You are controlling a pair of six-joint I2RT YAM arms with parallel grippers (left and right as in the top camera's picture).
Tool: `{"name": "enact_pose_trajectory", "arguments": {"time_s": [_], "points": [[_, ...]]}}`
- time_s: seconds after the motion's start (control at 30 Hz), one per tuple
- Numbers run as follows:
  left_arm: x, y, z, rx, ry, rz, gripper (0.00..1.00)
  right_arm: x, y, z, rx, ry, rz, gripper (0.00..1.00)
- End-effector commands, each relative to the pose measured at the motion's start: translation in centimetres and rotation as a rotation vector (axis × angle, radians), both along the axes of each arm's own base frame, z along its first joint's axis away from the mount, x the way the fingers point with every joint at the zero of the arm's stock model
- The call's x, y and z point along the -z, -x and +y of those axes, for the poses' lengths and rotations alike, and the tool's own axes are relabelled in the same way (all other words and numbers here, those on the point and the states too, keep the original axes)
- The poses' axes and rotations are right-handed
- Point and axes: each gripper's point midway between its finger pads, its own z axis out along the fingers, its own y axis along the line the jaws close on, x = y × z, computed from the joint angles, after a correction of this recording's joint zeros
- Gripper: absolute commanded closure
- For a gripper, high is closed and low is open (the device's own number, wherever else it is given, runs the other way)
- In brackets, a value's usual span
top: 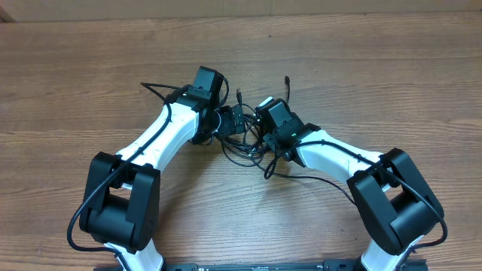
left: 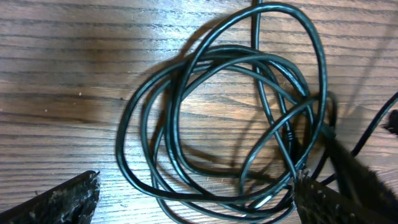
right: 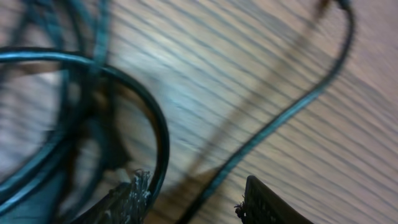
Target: Untangle cables
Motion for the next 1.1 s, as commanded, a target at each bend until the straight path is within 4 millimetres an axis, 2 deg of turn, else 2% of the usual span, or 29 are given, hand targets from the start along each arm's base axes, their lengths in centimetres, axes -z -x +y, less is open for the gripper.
{"name": "enact_pose_trajectory", "arguments": {"time_s": [0.0, 0.07, 0.2, 0.33, 0.43, 0.57, 0.67, 0.7, 0.73, 0.77, 0.97, 1.07], "points": [[-0.2, -0.2, 0.0, -0.008, -0.002, -0.007, 0.00, 0.4, -0.2, -3.3, 0.078, 0.161, -0.032, 0.52], [-0.2, -0.2, 0.0, -0.008, -0.002, -0.006, 0.00, 0.6, 0.4, -4.7, 0.101, 0.205, -0.002, 0.58], [-0.2, -0.2, 0.0, -0.008, -0.002, -0.007, 0.00, 0.5, 0.3, -6.0, 0.179, 0.205, -0.009, 0.60], [-0.2, -0.2, 0.0, -0.008, -0.002, -0.007, 0.00, -1.9, -1.7, -6.4, 0.229, 0.261, -0.151, 0.56], [-0.2, -0.2, 0.0, -0.008, -0.002, -0.007, 0.01, -4.1, -3.5, -5.7, 0.250, 0.263, -0.260, 0.49], [-0.2, -0.2, 0.0, -0.008, -0.002, -0.007, 0.01, -4.8, -3.7, -3.6, 0.153, 0.291, -0.270, 0.43], [-0.2, -0.3, 0.0, -0.008, 0.000, -0.012, 0.00, -3.2, -2.0, -0.6, -0.032, 0.281, -0.167, 0.40], [-0.2, -0.4, 0.0, -0.008, 0.000, -0.013, 0.00, -1.6, -0.8, 1.2, -0.158, 0.224, -0.074, 0.32], [-0.2, -0.3, 0.0, -0.008, 0.000, -0.012, 0.00, -1.1, -0.5, 1.5, -0.201, 0.205, -0.042, 0.31], [-0.2, -0.3, 0.0, -0.008, 0.000, -0.011, 0.00, -0.7, -0.3, 1.6, -0.230, 0.187, -0.017, 0.31], [-0.2, -0.3, 0.0, -0.008, -0.001, -0.010, 0.00, -0.8, -1.9, -1.5, -0.187, 0.203, -0.011, 0.31], [-0.2, -0.4, 0.0, -0.008, -0.001, -0.012, 0.00, -0.6, -2.8, -2.1, -0.193, 0.137, -0.003, 0.30]]}}
